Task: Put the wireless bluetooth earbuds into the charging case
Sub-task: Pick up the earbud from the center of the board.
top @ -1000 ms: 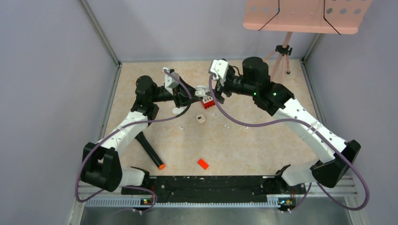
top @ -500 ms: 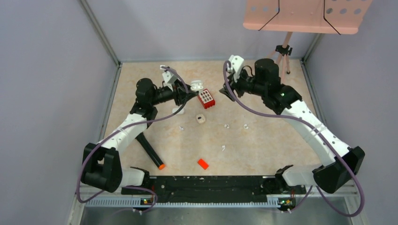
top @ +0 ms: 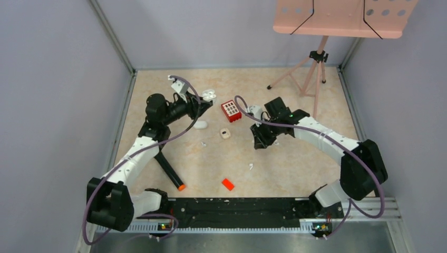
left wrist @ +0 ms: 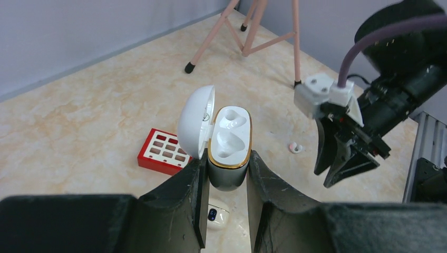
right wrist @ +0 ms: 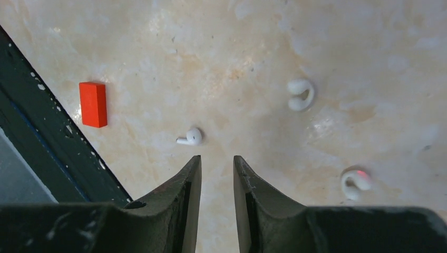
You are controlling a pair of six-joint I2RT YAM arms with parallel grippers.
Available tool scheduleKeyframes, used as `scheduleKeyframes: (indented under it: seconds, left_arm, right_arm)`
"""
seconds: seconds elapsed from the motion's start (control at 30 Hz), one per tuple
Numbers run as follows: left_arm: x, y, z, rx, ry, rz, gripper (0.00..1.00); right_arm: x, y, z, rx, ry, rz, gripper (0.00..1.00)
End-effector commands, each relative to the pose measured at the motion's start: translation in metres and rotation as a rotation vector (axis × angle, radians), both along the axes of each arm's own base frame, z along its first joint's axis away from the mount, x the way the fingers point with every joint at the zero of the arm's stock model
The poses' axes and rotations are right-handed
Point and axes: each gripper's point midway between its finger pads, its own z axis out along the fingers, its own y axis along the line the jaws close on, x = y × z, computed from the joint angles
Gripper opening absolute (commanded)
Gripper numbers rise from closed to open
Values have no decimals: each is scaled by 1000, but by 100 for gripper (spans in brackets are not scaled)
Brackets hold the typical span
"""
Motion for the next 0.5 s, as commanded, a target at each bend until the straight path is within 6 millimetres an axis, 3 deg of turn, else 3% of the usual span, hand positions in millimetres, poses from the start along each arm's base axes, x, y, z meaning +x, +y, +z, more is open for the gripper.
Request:
scheduleKeyframes:
  seconds: [0.0,0.27,0.47]
  left_arm:
    - [6,14,9,-3,-22,97,0]
    - [4,31,8,-30,6,195,0]
    - [-5,39,10,-38,-1,219,0]
  right_arm:
    - [-20,8,-22,-13,122,-79,29]
    - [-42,28,-52,-91,196,-27,38]
    - [-47,29,-68,-148,235,-33,45]
